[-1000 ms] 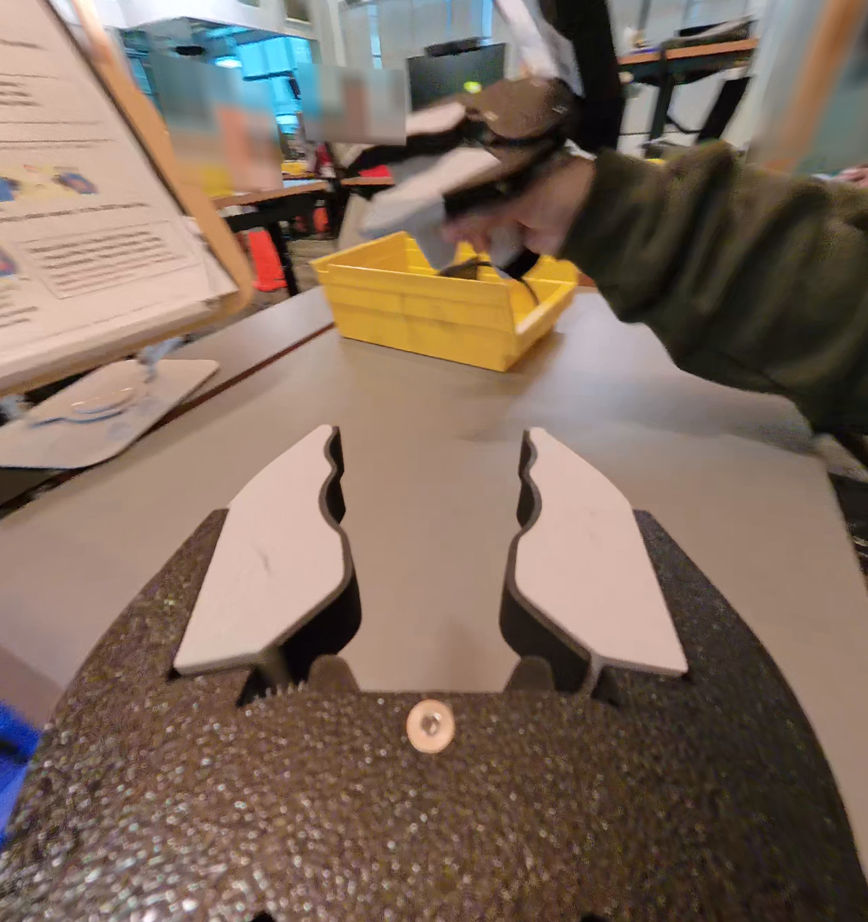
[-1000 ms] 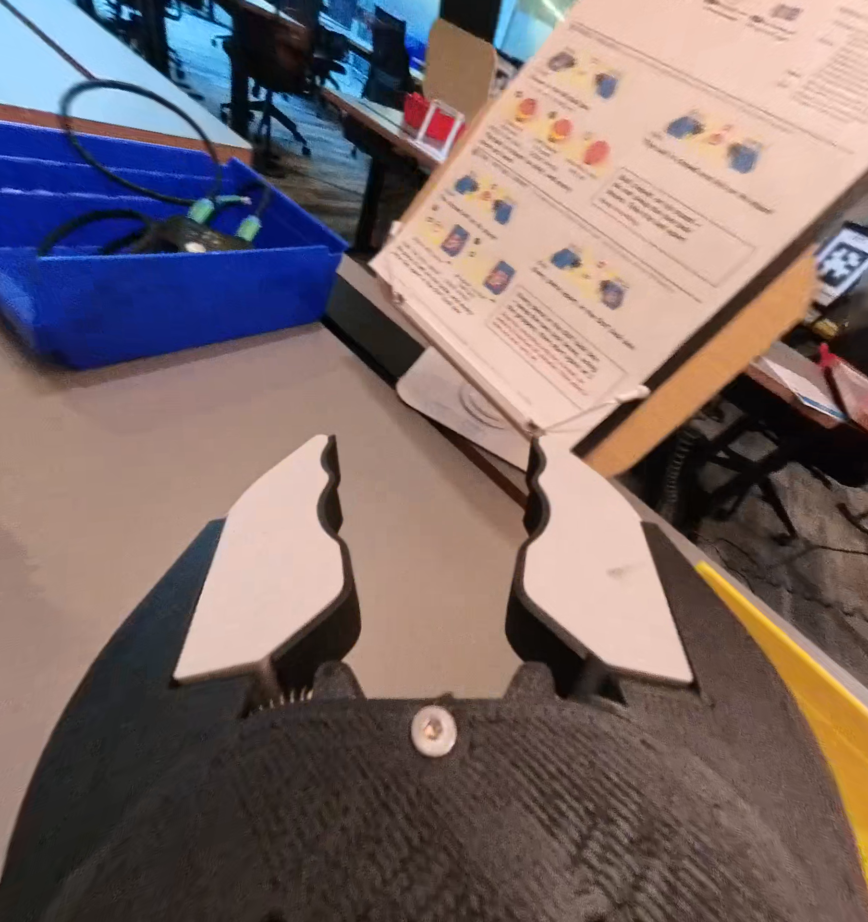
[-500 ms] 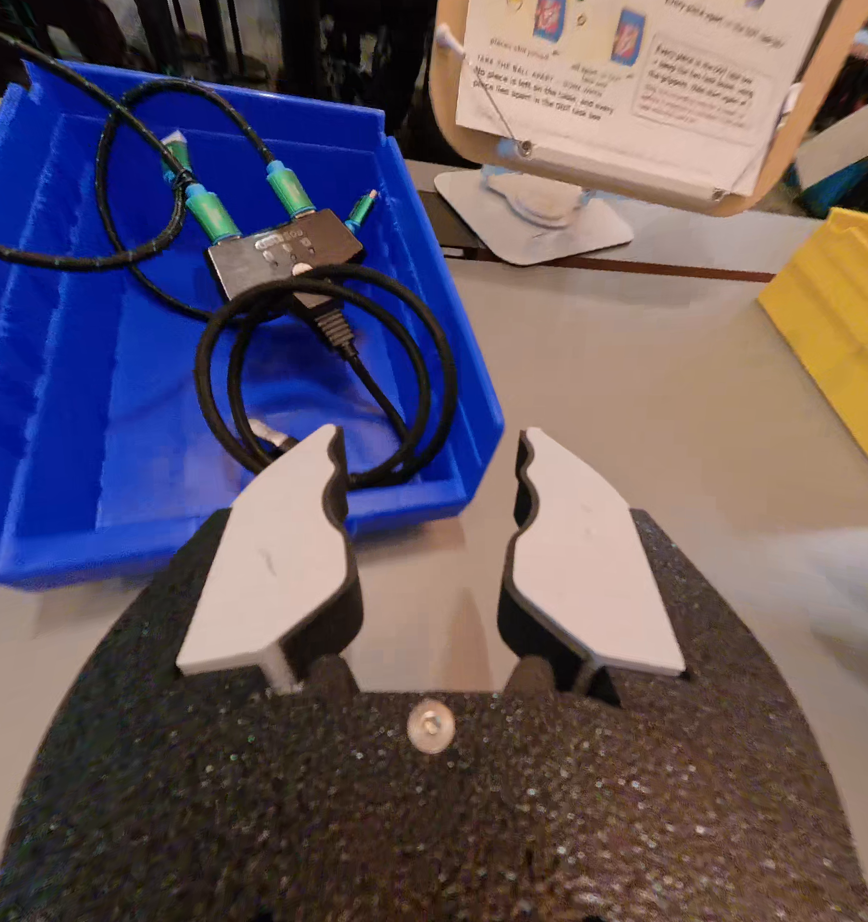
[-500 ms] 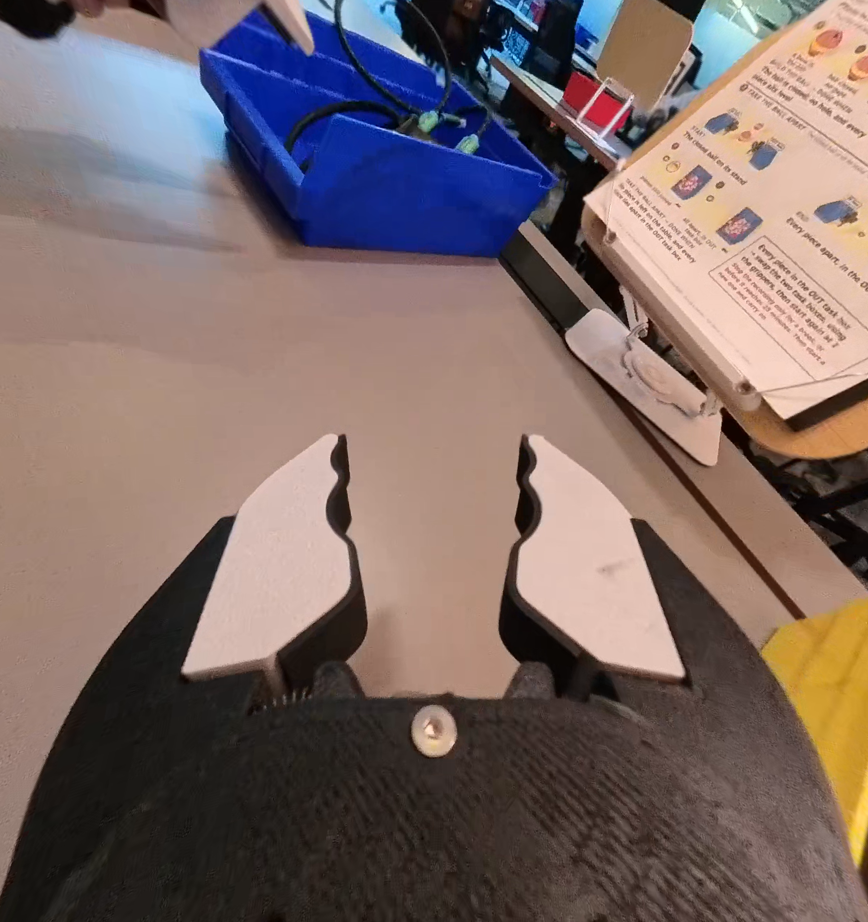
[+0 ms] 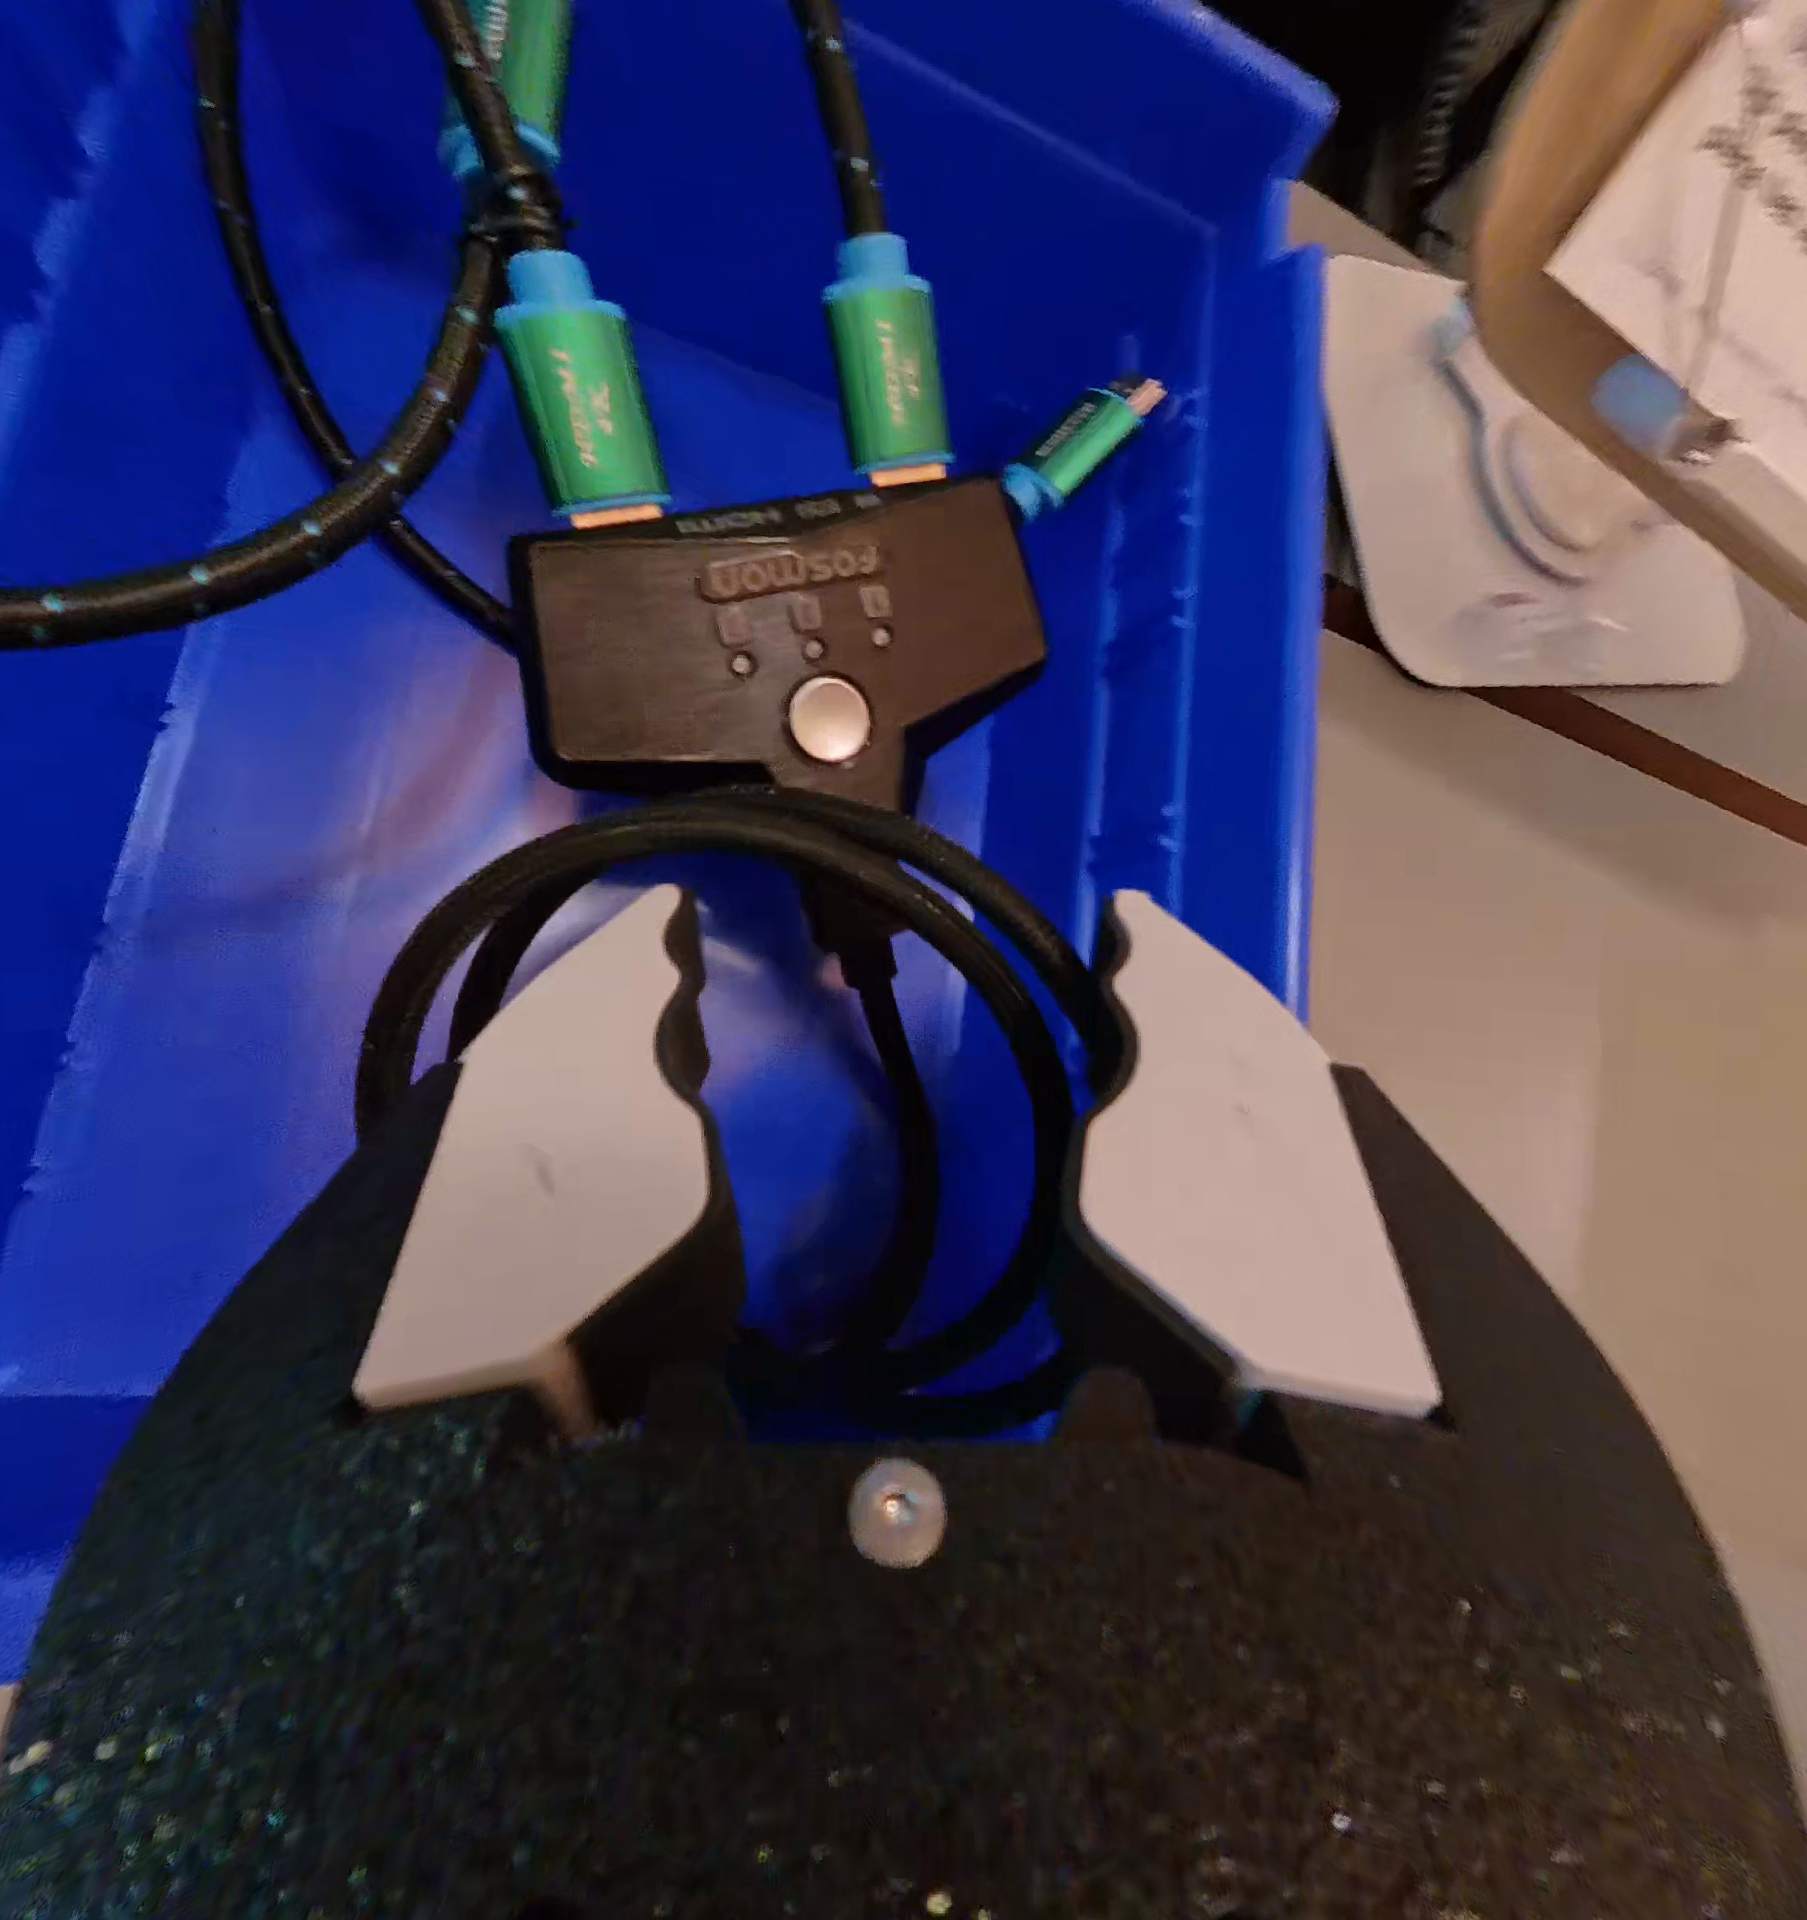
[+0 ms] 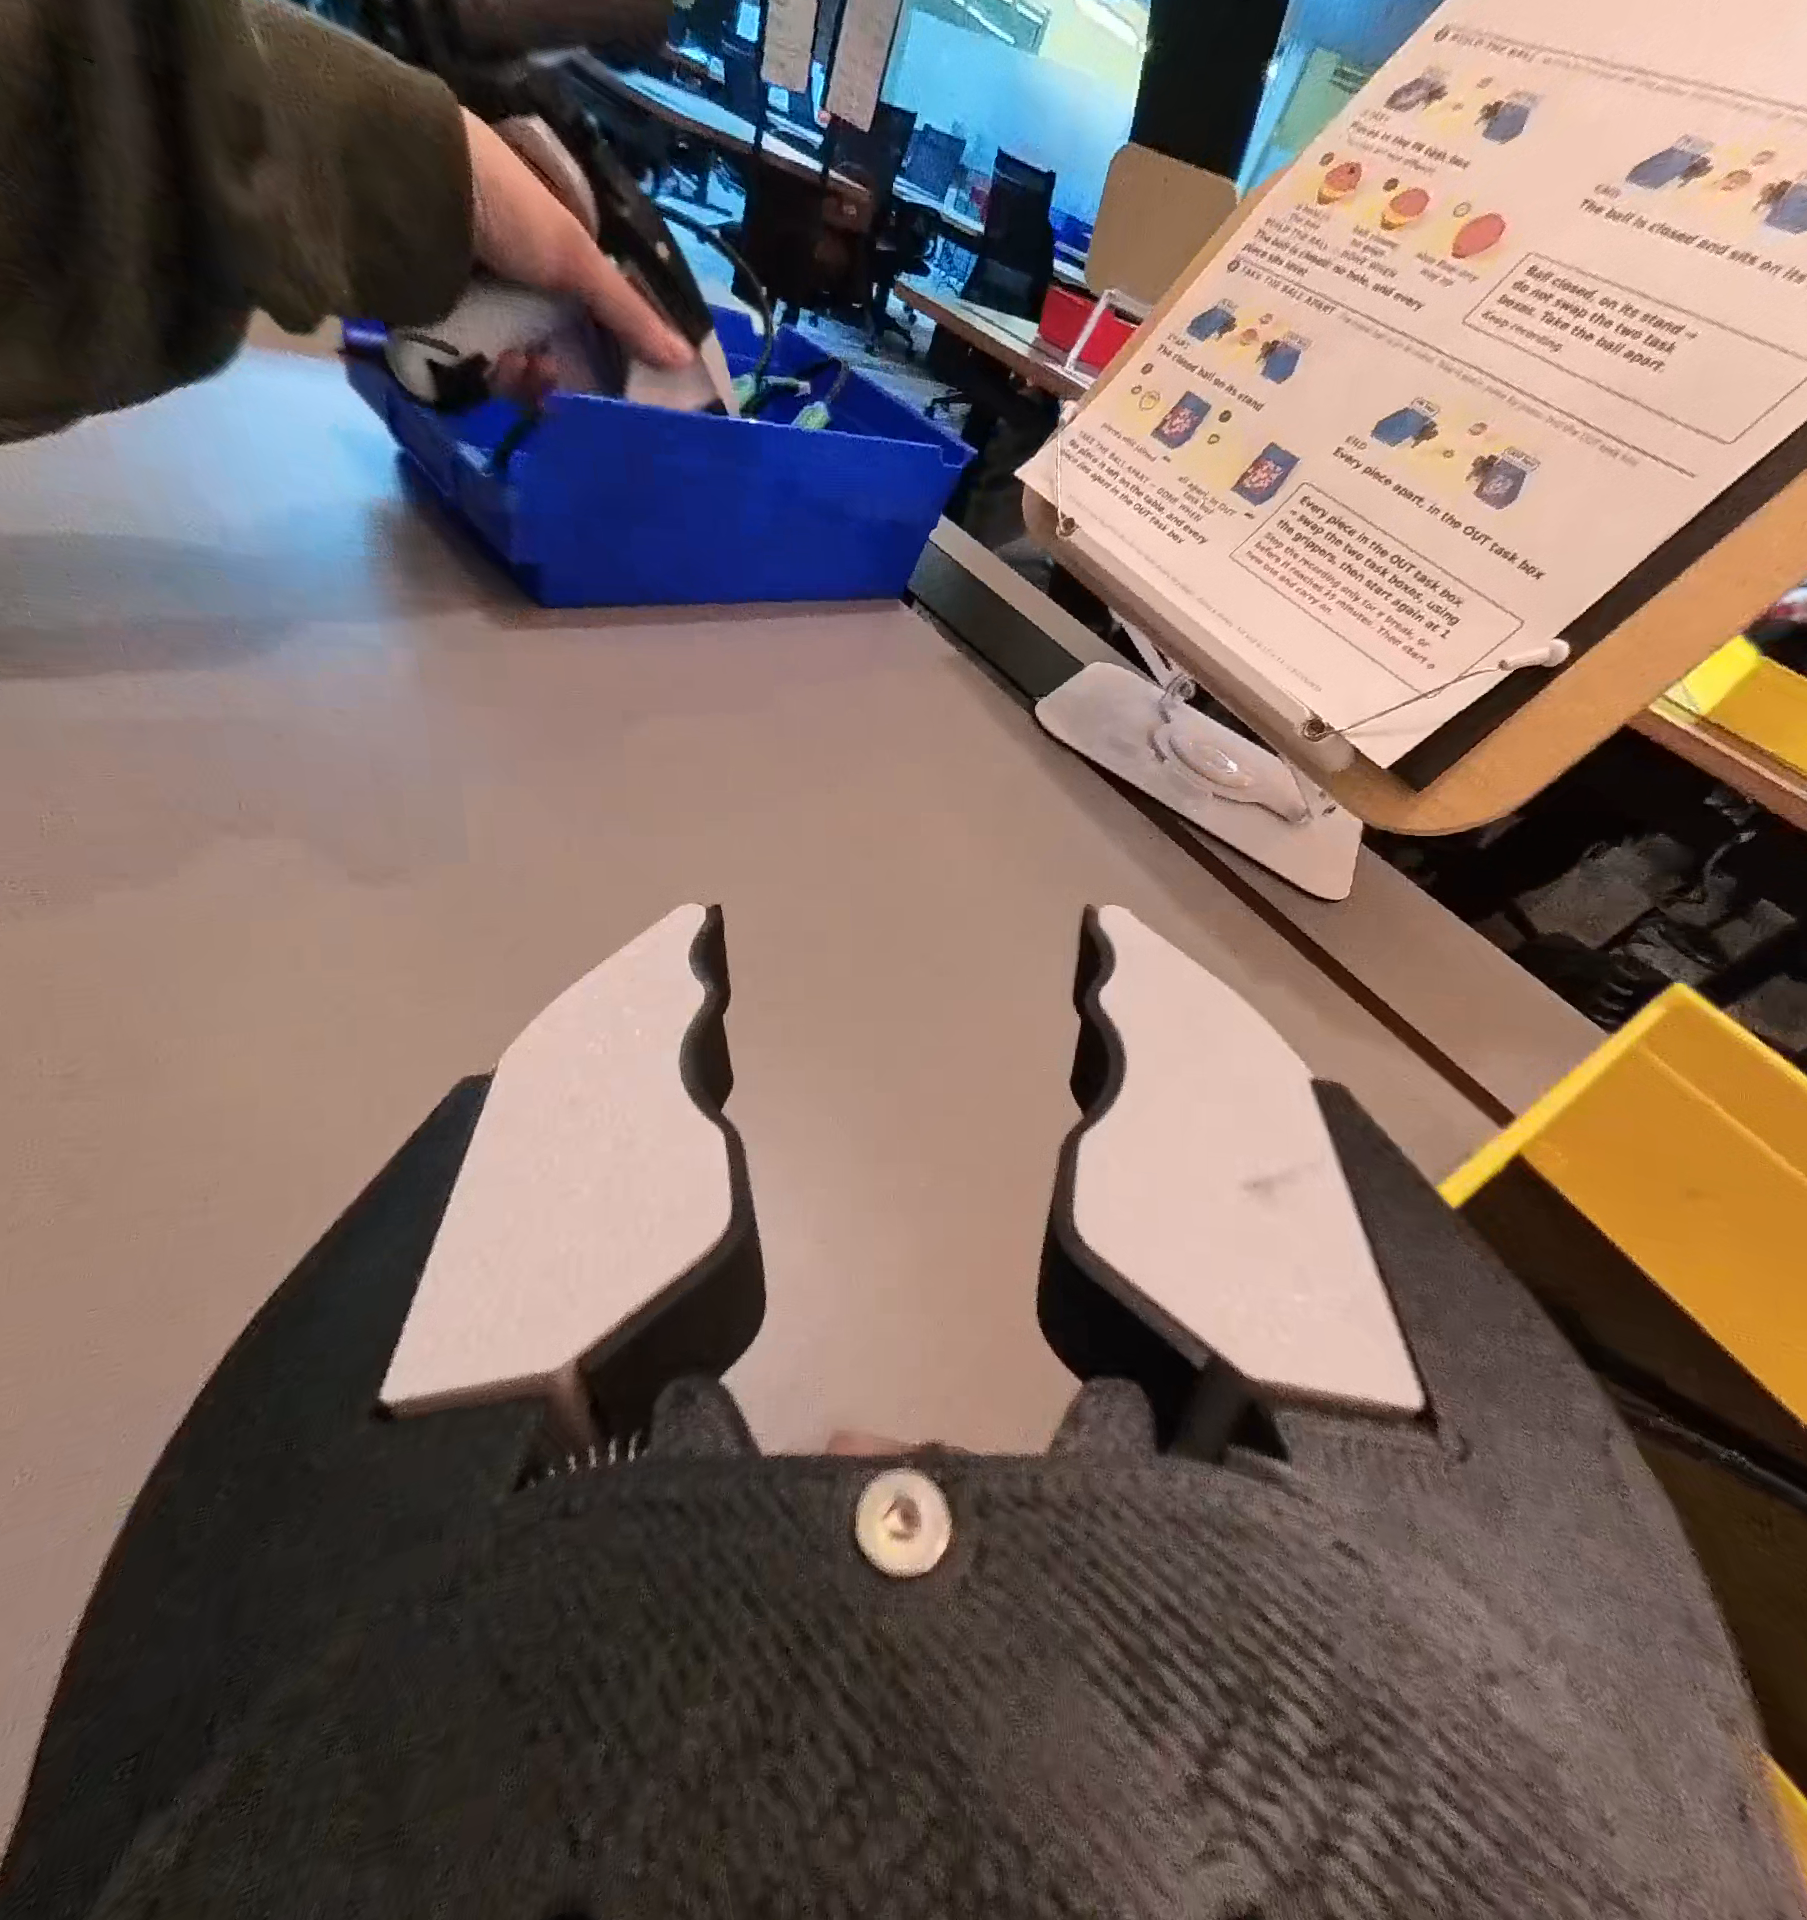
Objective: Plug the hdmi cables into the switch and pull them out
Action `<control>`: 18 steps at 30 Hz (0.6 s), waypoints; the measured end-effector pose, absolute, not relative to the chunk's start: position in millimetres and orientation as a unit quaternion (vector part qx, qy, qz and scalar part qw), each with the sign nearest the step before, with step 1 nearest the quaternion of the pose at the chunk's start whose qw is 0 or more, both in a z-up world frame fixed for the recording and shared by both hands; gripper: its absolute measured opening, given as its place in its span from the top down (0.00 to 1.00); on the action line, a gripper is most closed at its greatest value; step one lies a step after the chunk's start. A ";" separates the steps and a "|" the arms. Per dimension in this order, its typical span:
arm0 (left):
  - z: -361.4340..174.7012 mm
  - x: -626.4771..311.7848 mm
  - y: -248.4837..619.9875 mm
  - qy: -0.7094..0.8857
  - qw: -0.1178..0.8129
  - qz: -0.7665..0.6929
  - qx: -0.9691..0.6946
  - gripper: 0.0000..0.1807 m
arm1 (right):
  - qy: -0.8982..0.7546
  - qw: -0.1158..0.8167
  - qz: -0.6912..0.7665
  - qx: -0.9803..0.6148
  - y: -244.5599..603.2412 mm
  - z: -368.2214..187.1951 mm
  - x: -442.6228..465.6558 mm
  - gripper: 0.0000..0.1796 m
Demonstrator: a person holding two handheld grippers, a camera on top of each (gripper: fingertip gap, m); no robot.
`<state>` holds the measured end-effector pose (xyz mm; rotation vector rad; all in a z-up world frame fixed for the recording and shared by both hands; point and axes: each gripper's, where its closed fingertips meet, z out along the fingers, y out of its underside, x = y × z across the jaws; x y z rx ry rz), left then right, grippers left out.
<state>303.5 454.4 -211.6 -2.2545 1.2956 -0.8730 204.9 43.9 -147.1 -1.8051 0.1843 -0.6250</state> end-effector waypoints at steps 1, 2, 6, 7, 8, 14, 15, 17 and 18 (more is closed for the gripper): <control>-216.5 305.4 459.5 0.464 0.209 -0.290 -0.811 0.64 | 0.078 0.575 -0.265 -0.770 42.4 -146.3 204.7 0.64; -222.6 306.8 463.8 0.468 0.218 -0.269 -0.813 0.65 | 0.079 0.575 -0.264 -0.770 40.8 -145.9 205.0 0.64; -239.1 309.8 475.8 0.466 0.243 -0.208 -0.825 0.71 | 0.080 0.575 -0.271 -0.768 33.1 -142.2 207.3 0.64; -239.3 311.1 476.4 0.468 0.248 -0.202 -0.824 0.71 | 0.080 0.576 -0.272 -0.767 31.4 -141.1 207.8 0.64; -238.6 312.6 476.4 0.473 0.256 -0.196 -0.820 0.72 | 0.081 0.576 -0.274 -0.766 29.6 -140.4 208.6 0.64; -245.7 316.5 475.4 0.459 0.232 -0.212 -0.831 0.73 | 0.090 0.586 -0.267 -0.760 24.5 -138.1 211.9 0.64; -247.8 316.4 475.8 0.454 0.221 -0.216 -0.835 0.72 | 0.090 0.585 -0.267 -0.760 24.5 -138.6 212.1 0.64; -248.4 317.8 473.8 0.462 0.213 -0.222 -0.832 0.75 | 0.089 0.584 -0.267 -0.761 25.3 -138.9 211.6 0.64; -247.7 318.3 472.6 0.470 0.216 -0.222 -0.827 0.78 | 0.087 0.583 -0.268 -0.762 25.8 -138.7 211.2 0.64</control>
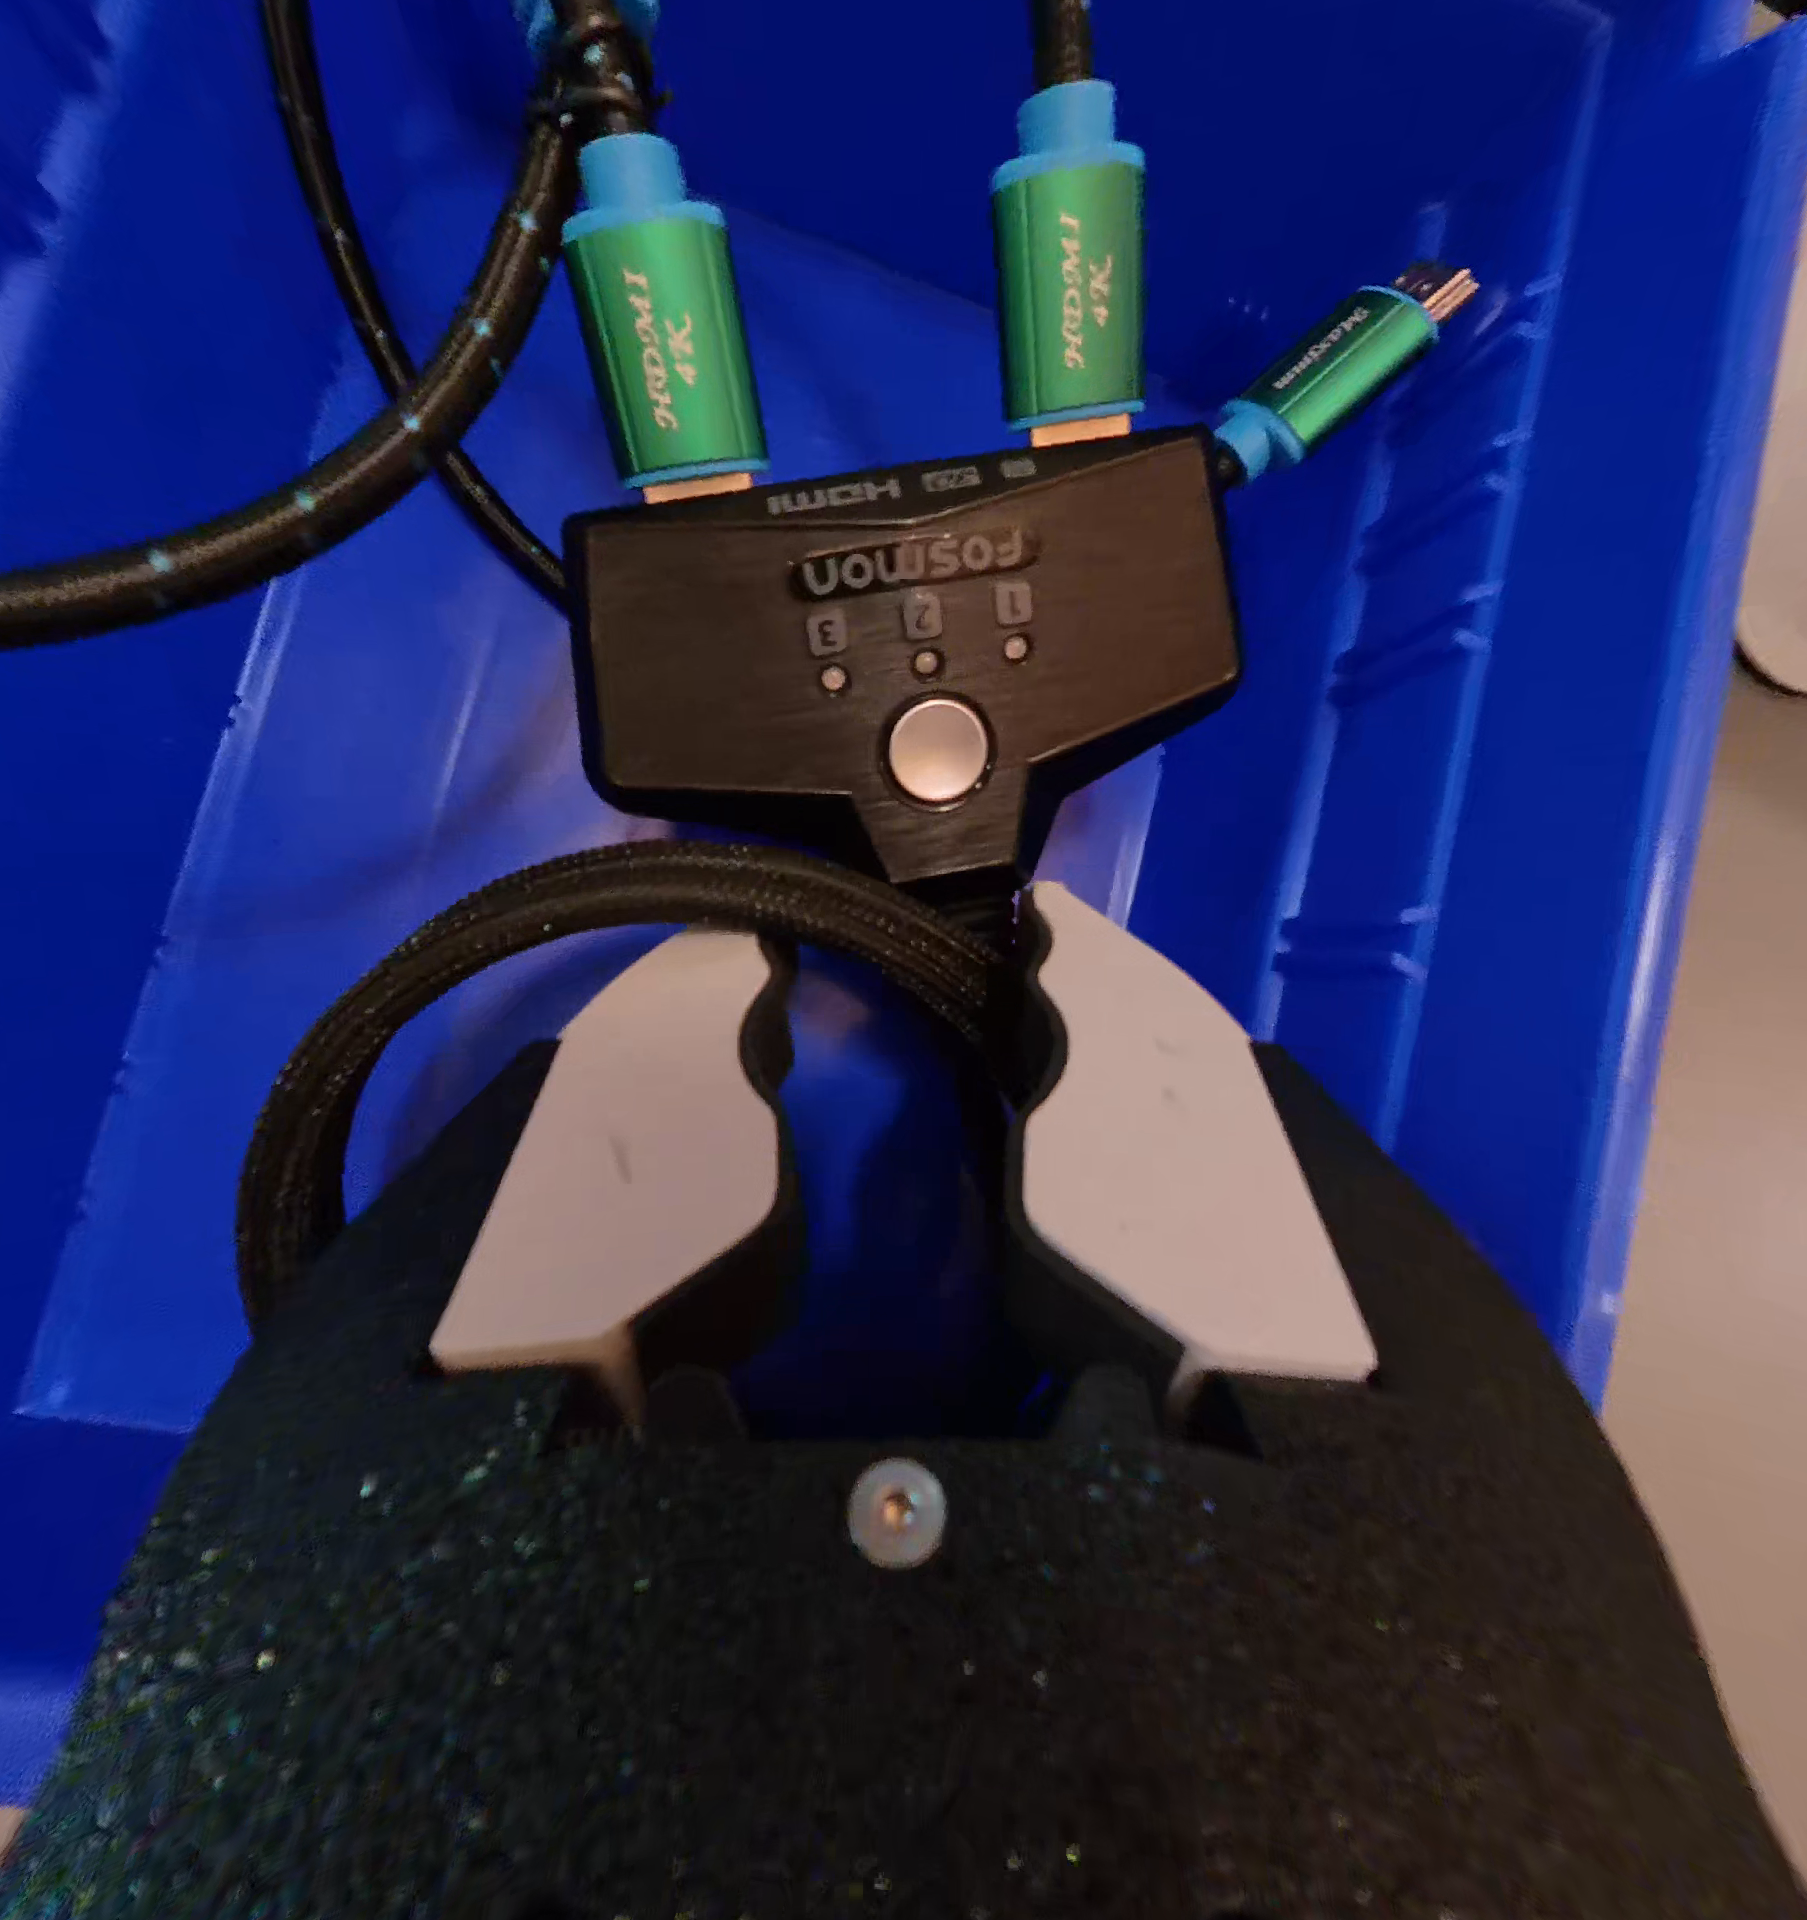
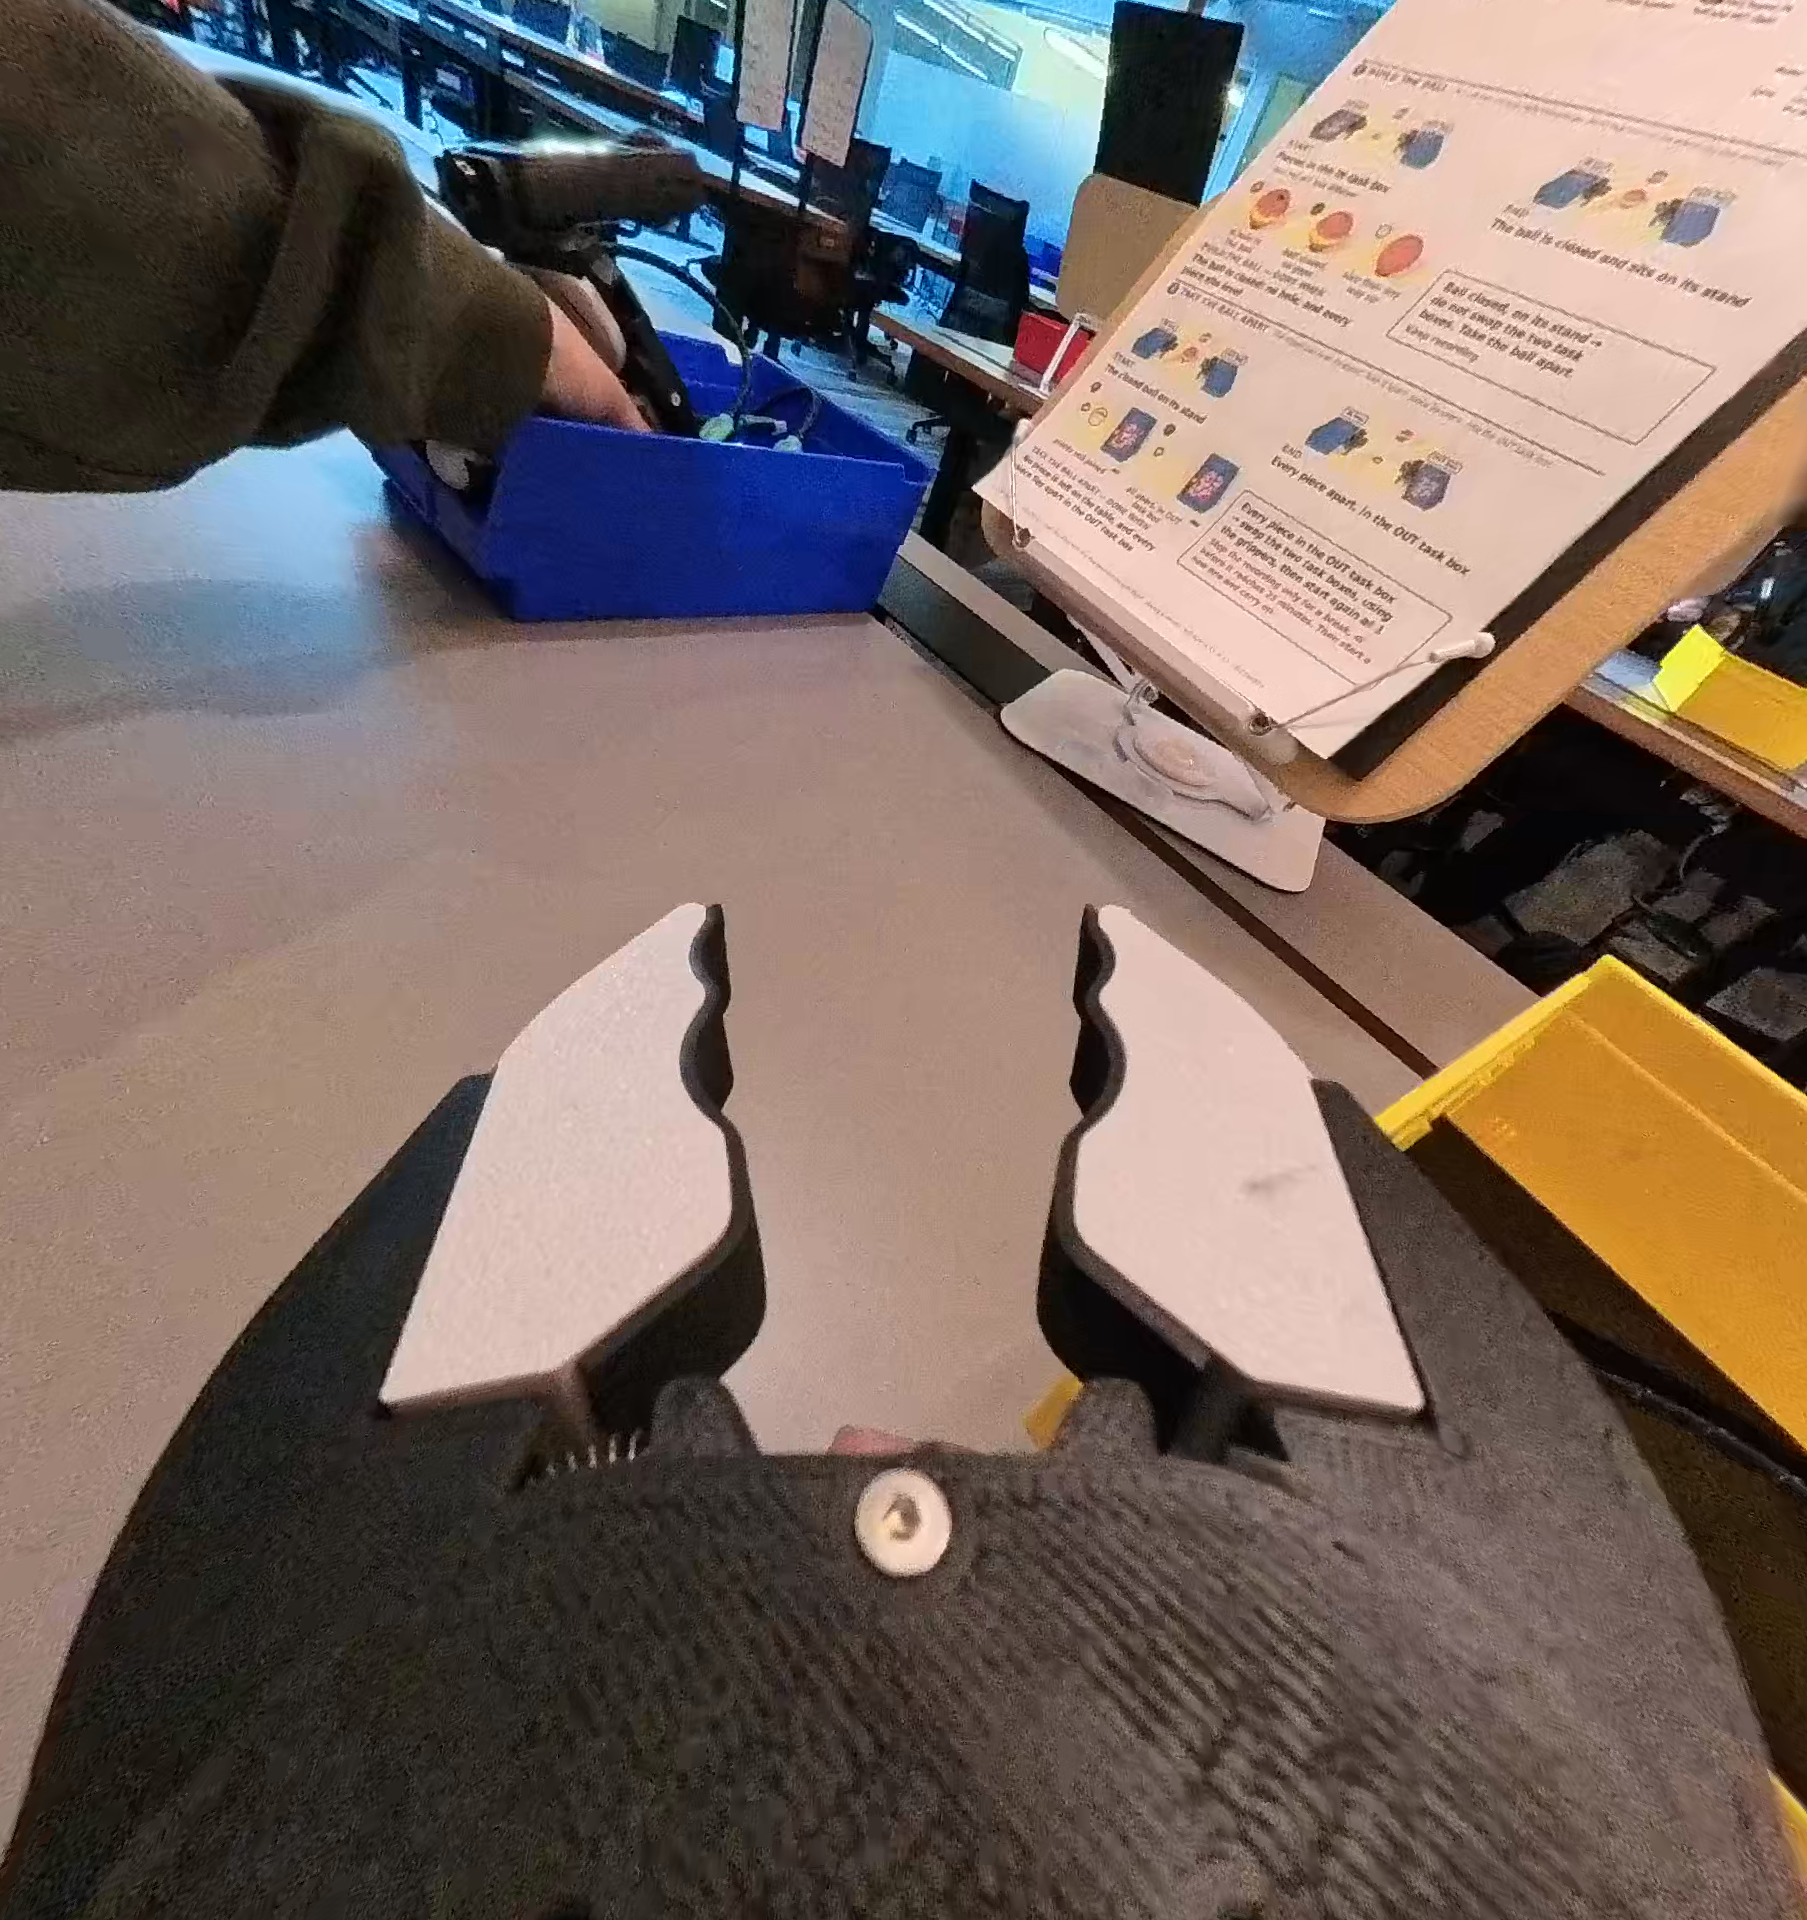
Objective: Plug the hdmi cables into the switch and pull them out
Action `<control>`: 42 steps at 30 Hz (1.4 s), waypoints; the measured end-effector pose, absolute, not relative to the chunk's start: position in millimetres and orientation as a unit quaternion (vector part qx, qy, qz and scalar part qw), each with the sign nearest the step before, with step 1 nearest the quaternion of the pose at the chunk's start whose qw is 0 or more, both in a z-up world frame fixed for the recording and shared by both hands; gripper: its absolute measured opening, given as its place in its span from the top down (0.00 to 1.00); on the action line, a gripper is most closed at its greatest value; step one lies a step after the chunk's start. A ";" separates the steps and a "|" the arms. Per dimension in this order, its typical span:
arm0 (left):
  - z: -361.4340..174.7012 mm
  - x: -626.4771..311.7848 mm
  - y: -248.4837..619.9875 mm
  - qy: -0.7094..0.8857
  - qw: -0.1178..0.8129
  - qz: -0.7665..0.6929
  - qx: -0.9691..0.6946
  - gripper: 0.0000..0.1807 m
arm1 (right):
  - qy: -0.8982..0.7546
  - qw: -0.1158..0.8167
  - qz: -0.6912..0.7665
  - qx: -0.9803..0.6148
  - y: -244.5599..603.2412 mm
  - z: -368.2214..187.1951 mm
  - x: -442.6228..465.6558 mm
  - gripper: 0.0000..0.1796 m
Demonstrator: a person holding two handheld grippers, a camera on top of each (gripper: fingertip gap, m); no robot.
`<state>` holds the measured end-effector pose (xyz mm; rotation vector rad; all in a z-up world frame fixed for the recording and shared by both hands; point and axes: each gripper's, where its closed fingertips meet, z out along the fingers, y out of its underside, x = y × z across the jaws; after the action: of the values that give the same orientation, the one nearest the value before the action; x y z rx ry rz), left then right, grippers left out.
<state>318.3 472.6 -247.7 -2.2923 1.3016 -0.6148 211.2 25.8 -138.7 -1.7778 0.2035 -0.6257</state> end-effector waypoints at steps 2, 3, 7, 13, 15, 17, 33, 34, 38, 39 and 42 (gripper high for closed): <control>-246.3 319.5 469.0 0.486 0.223 -0.219 -0.816 0.83 | 0.085 0.579 -0.270 -0.764 26.5 -139.3 210.7 0.64; -246.2 319.5 468.0 0.491 0.225 -0.217 -0.813 0.83 | 0.084 0.578 -0.272 -0.765 26.6 -139.4 210.7 0.64; -236.9 319.4 466.7 0.492 0.230 -0.262 -0.798 0.84 | 0.085 0.580 -0.274 -0.763 25.4 -137.2 210.8 0.64; -193.6 305.6 468.9 0.521 0.303 -0.326 -0.729 0.86 | 0.090 0.585 -0.279 -0.756 21.2 -132.2 212.8 0.65; -169.2 297.3 466.6 0.536 0.344 -0.340 -0.692 0.87 | 0.092 0.586 -0.279 -0.755 20.7 -131.4 213.1 0.65; -143.8 287.8 462.0 0.557 0.383 -0.346 -0.650 0.88 | 0.091 0.588 -0.280 -0.753 21.7 -130.3 212.4 0.65; -10.3 182.0 350.9 0.696 0.438 -0.428 -0.375 0.88 | 0.003 0.601 -0.362 -0.713 50.5 -88.4 175.7 0.67; -10.4 174.2 335.8 0.711 0.414 -0.441 -0.359 0.88 | -0.013 0.596 -0.387 -0.704 53.5 -81.7 170.5 0.68; -31.0 147.1 272.5 0.775 0.307 -0.466 -0.298 0.88 | -0.088 0.571 -0.457 -0.677 71.2 -65.8 144.2 0.68; -40.7 141.6 257.9 0.790 0.281 -0.464 -0.285 0.88 | -0.102 0.563 -0.478 -0.666 74.1 -61.9 139.4 0.68; -73.8 125.0 217.9 0.829 0.199 -0.462 -0.245 0.88 | -0.130 0.528 -0.549 -0.635 77.6 -54.1 133.0 0.67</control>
<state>125.0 217.9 -73.8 -0.6860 2.3185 -1.2927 133.0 77.6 -54.1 -1.5162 -0.3117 -1.3122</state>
